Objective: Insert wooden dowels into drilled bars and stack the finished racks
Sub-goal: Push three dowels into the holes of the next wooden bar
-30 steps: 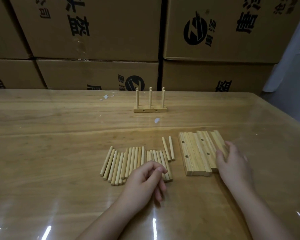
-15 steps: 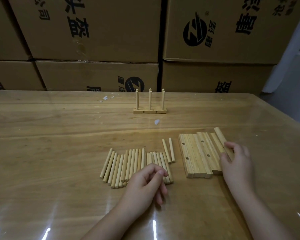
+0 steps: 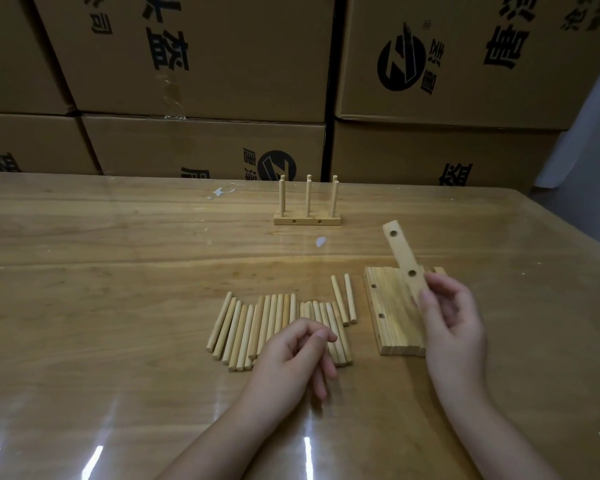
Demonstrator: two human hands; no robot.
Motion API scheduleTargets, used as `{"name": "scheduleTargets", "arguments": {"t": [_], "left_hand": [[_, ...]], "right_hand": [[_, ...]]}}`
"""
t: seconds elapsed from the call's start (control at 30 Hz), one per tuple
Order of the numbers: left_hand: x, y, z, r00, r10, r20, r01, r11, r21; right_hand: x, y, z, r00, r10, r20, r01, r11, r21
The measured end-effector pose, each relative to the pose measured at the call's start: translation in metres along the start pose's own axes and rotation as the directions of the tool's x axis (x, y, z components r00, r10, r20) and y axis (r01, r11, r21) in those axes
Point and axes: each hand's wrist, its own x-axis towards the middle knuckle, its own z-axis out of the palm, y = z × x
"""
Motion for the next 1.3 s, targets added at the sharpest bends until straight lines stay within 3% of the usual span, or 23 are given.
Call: {"name": "scheduleTargets", "arguments": {"t": [0.1,0.27,0.47,0.63,0.77,0.9,1.1,1.3], "left_hand": [[0.001,0.000,0.000,0.999,0.005,-0.044,-0.008,0.998,-0.063],[0.002,0.002,0.002,0.999,-0.019,-0.041,0.013,0.990,-0.139],[0.002,0.000,-0.003,0.999,0.003,-0.052,-0.013,0.984,-0.179],[0.004,0.000,-0.005,0.993,-0.001,-0.121,-0.029,0.968,-0.248],[0.005,-0.001,-0.005,0.985,0.009,-0.171,-0.058,0.956,-0.286],[0.006,-0.002,-0.008,0.982,0.000,-0.190,-0.061,0.947,-0.314],[0.006,-0.005,-0.003,0.993,0.040,-0.110,-0.064,0.973,-0.224],[0.005,-0.005,-0.003,0.990,-0.003,-0.143,-0.030,0.974,-0.224]], "right_hand": [[-0.016,-0.007,0.012,0.989,-0.002,0.147,-0.011,0.996,0.087],[-0.036,-0.017,0.028,0.853,0.177,0.490,-0.334,0.908,0.253],[-0.033,-0.019,0.026,0.801,0.204,0.563,-0.361,0.915,0.182],[-0.025,-0.019,0.022,0.669,0.261,0.696,-0.580,0.769,0.269],[-0.023,-0.018,0.020,0.674,0.232,0.701,-0.528,0.816,0.237],[-0.031,-0.019,0.023,0.689,0.223,0.689,-0.334,0.942,0.029],[-0.032,-0.016,0.027,0.684,0.222,0.695,-0.301,0.954,-0.008],[-0.035,-0.012,0.029,0.690,0.206,0.693,-0.233,0.971,-0.056]]}}
